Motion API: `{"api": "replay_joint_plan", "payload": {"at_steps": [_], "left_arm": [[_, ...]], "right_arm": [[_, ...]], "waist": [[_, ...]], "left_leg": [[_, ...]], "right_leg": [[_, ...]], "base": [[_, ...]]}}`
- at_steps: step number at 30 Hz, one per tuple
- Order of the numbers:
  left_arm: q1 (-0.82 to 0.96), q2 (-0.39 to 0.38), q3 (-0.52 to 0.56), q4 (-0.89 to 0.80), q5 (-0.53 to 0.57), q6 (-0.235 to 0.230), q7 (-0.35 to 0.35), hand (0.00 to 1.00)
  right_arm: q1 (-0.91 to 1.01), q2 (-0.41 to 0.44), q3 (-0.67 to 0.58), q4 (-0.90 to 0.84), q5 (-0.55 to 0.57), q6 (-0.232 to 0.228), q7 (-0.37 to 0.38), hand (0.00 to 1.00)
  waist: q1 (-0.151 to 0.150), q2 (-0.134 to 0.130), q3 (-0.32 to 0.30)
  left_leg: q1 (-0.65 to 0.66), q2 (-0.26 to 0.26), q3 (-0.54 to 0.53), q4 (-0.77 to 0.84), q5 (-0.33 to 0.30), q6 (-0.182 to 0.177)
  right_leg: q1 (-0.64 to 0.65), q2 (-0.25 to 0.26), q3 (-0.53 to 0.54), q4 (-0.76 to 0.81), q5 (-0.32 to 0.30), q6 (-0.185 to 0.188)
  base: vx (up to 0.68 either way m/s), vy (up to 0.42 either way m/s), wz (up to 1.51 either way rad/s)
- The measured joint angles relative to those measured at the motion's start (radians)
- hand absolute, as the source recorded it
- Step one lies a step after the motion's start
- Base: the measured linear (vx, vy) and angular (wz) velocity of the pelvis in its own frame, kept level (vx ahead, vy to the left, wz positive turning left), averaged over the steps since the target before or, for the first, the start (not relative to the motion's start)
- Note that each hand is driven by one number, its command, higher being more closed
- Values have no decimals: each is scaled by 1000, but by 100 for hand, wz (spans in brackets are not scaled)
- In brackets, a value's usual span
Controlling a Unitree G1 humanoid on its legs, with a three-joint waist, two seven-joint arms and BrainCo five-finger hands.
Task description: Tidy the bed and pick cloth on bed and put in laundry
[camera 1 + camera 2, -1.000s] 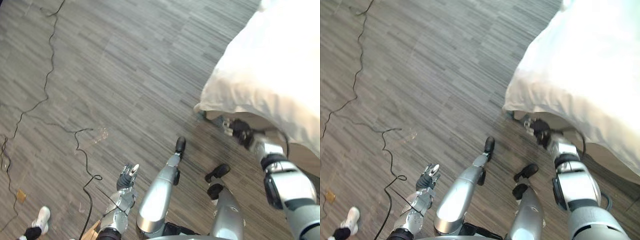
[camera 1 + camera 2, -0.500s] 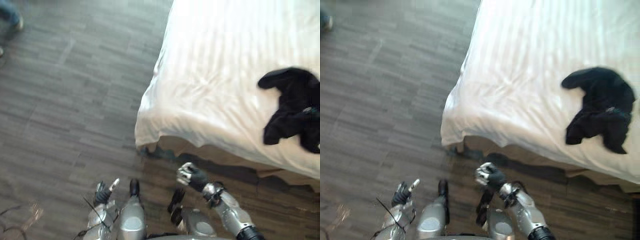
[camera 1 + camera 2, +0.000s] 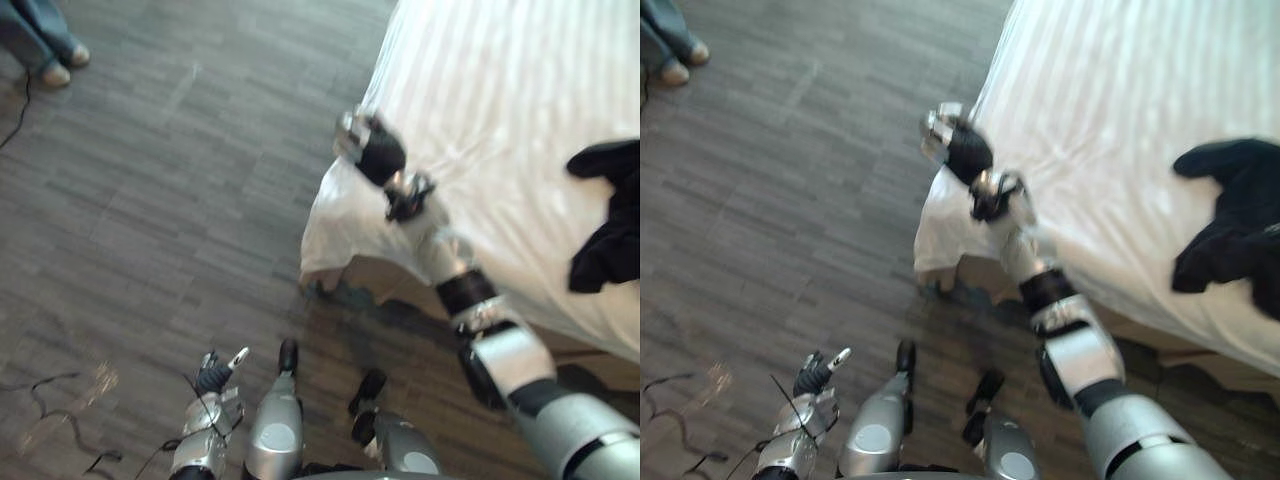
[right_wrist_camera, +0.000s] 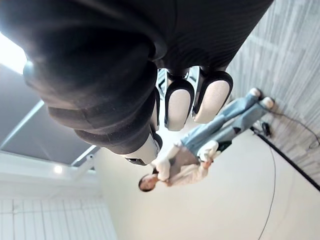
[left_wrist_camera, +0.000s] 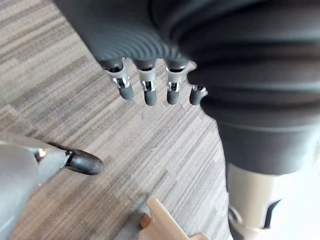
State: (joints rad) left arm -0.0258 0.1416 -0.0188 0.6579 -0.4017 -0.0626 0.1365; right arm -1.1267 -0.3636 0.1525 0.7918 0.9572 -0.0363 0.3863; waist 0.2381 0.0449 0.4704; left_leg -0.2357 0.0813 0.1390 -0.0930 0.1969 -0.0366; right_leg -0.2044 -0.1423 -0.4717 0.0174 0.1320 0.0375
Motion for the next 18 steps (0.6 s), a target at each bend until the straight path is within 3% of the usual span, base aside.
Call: {"api": "replay_joint_plan", "payload": {"at_steps": [3,5,7,9,13,16,18], "left_arm": [[-7,1,-55,4,-8,-7,-3,0],[-59,-6,-113,20,-21,-16,-10,0],[-91,-7,-145,20,-43,-35,-23,0],[-115,-8,-173,18,-79,-48,-29,0],[-100,-11,-195,-76,-106,-95,-74,0],[-6,-12,-172,-178,-121,-120,-117,0],[38,-14,-133,-186,-131,-114,-139,0]], "right_arm": [[0,-62,-1,67,-21,4,-28,100],[-3,-123,-42,112,-35,1,-57,100],[-17,-136,-76,96,-33,-20,-44,100],[-23,-138,-91,97,-20,-27,-43,100],[40,-146,-204,71,164,-28,-44,100],[234,-97,-359,-83,266,-42,-7,100],[369,-31,-389,-164,284,-62,44,100]], "waist": [[1,38,20],[6,96,46],[16,125,44],[19,132,39],[9,141,33],[-53,139,32],[-98,127,32]], "left_leg": [[-42,-11,-6,0,11,11],[-81,-22,-10,6,19,22],[-126,-27,-7,18,20,23],[-143,-30,2,32,20,23],[-151,-39,3,38,4,22],[-128,-68,26,38,-10,39],[-88,-83,64,32,-24,56]], "right_leg": [[-42,-7,-2,3,10,1],[-82,-19,-3,15,15,4],[-132,-31,4,29,16,5],[-151,-36,14,35,16,5],[-170,-47,13,48,12,9],[-162,-83,33,70,1,40],[-135,-92,69,50,15,55]], "base": [[22,12,6],[25,-4,5],[13,-13,-7],[26,-21,-9],[2,5,7],[22,54,-5],[72,71,-44]]}}
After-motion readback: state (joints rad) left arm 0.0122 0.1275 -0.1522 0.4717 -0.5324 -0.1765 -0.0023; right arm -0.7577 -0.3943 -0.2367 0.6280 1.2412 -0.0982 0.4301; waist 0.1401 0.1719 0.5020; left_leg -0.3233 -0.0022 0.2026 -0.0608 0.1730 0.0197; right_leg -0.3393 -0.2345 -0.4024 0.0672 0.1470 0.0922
